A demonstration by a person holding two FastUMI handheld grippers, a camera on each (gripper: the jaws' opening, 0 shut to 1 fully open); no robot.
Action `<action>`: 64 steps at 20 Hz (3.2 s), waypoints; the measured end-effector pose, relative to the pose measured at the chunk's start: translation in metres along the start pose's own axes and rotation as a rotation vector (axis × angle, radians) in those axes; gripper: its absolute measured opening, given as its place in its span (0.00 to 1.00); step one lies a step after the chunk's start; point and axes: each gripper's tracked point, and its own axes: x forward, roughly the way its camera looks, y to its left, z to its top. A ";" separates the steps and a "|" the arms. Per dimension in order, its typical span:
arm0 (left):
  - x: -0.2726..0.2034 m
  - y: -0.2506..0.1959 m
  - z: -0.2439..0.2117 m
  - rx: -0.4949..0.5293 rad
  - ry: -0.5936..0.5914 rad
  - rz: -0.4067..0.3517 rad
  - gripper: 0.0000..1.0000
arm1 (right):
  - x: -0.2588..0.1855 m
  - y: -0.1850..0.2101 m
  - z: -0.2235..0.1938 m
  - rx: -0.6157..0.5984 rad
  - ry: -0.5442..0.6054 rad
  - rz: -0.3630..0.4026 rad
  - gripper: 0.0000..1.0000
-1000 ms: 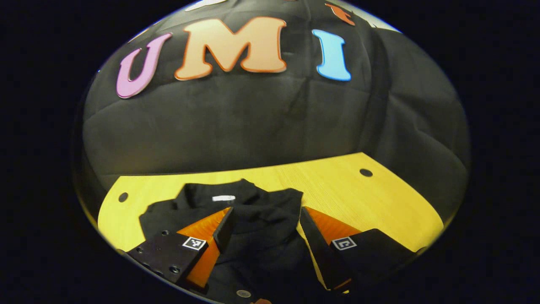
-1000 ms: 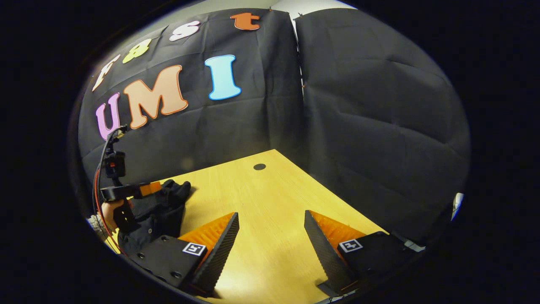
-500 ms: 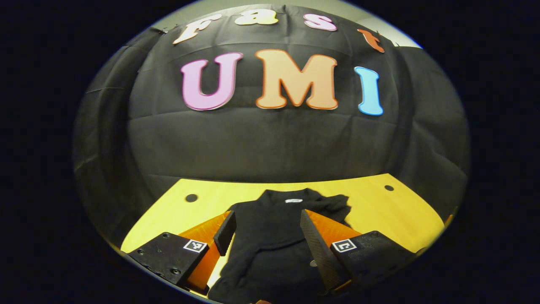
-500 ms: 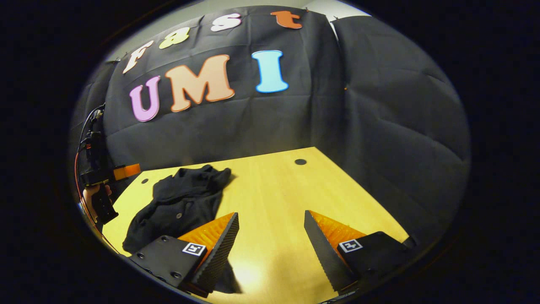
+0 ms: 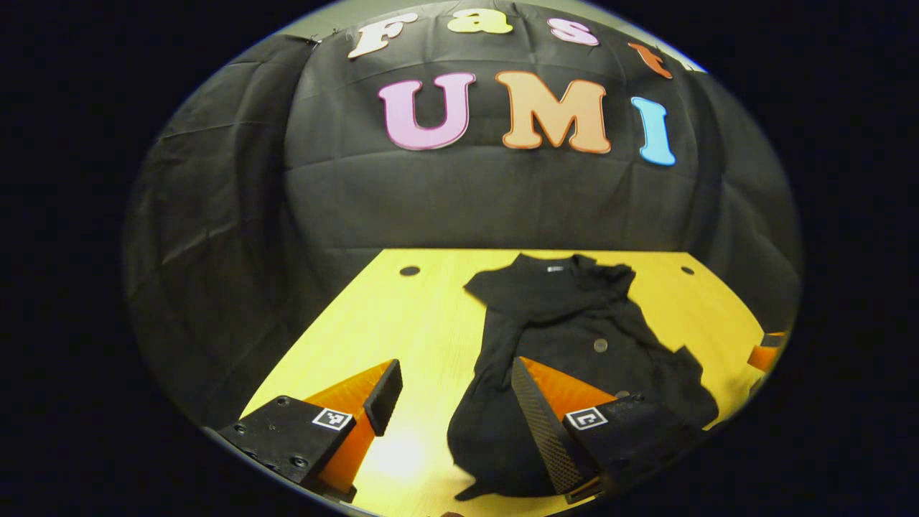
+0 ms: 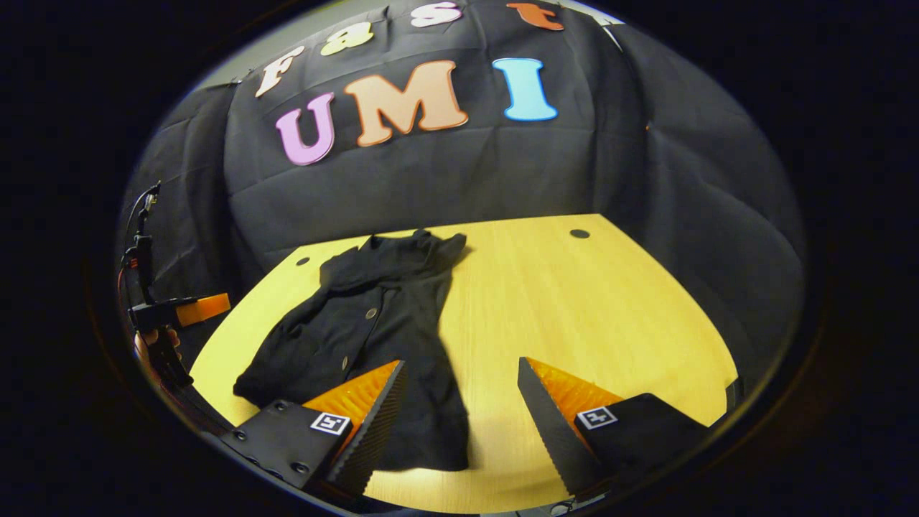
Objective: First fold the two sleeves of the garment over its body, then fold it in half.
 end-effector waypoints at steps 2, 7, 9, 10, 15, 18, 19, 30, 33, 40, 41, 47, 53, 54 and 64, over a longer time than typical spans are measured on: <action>-0.014 0.006 -0.028 0.011 0.055 -0.010 0.93 | 0.002 0.007 -0.017 -0.034 0.037 0.014 0.98; -0.032 -0.005 -0.087 0.015 0.183 -0.100 0.92 | 0.012 0.015 -0.062 -0.049 0.152 0.037 0.99; -0.032 -0.004 -0.106 0.031 0.231 -0.105 0.93 | 0.014 0.021 -0.074 -0.039 0.189 0.047 0.99; -0.031 -0.001 -0.112 0.036 0.246 -0.105 0.92 | 0.016 0.024 -0.080 -0.040 0.201 0.053 0.99; -0.028 -0.015 -0.139 0.018 0.307 -0.139 0.93 | 0.022 0.031 -0.101 -0.077 0.252 0.059 0.99; -0.025 -0.022 -0.150 0.007 0.331 -0.158 0.93 | 0.025 0.034 -0.105 -0.090 0.262 0.059 0.99; -0.024 -0.024 -0.153 0.002 0.340 -0.164 0.93 | 0.026 0.035 -0.108 -0.092 0.270 0.059 0.99; -0.017 -0.028 -0.168 0.040 0.367 -0.171 0.92 | 0.034 0.032 -0.118 -0.142 0.278 0.039 0.94; -0.018 -0.028 -0.168 0.046 0.374 -0.168 0.92 | 0.034 0.031 -0.119 -0.150 0.279 0.043 0.92; -0.017 -0.040 -0.169 0.048 0.389 -0.169 0.68 | 0.035 0.032 -0.121 -0.137 0.288 0.058 0.60; -0.017 -0.042 -0.168 0.046 0.398 -0.166 0.64 | 0.034 0.034 -0.121 -0.144 0.291 0.064 0.50; -0.014 -0.051 -0.163 0.032 0.412 -0.155 0.22 | 0.035 0.047 -0.122 -0.160 0.301 0.099 0.13; -0.012 -0.054 -0.160 0.065 0.397 -0.134 0.01 | 0.036 0.048 -0.121 -0.185 0.302 0.090 0.05; -0.012 -0.054 -0.160 0.060 0.400 -0.137 0.00 | 0.036 0.048 -0.120 -0.186 0.303 0.091 0.05; -0.009 -0.052 -0.080 0.056 0.282 -0.158 0.00 | 0.032 0.055 -0.052 -0.168 0.187 0.103 0.05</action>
